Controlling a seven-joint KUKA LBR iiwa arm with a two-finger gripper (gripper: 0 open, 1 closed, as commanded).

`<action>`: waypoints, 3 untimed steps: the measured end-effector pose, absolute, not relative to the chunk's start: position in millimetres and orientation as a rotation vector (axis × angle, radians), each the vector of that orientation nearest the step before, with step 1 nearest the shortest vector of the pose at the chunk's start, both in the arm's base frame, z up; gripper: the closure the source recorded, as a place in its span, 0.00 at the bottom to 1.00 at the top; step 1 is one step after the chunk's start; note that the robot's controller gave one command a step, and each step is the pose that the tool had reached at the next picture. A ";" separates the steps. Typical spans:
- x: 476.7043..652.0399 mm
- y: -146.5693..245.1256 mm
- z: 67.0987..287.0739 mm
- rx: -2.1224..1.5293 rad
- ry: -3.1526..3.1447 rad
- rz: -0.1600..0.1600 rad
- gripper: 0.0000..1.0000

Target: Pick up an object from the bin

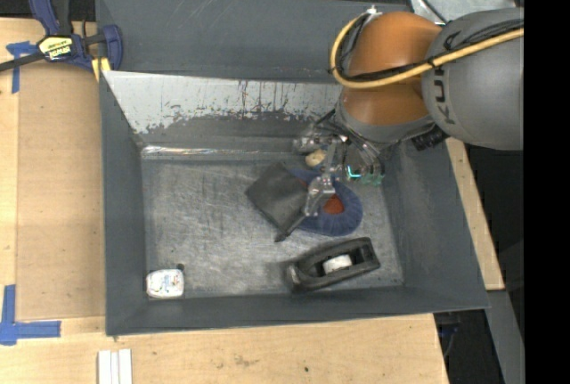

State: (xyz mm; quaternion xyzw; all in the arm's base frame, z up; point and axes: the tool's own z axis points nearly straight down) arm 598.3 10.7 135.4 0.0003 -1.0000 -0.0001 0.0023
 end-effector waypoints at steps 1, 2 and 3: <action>611.3 17.9 87.2 0.069 -3.151 0.002 0.00; 608.9 17.8 85.7 0.068 -3.136 0.002 1.00; 619.2 -45.0 331.7 0.168 -3.151 0.004 1.00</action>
Offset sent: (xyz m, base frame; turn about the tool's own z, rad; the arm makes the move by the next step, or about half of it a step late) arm 0.0103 0.0100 -0.0654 -0.0449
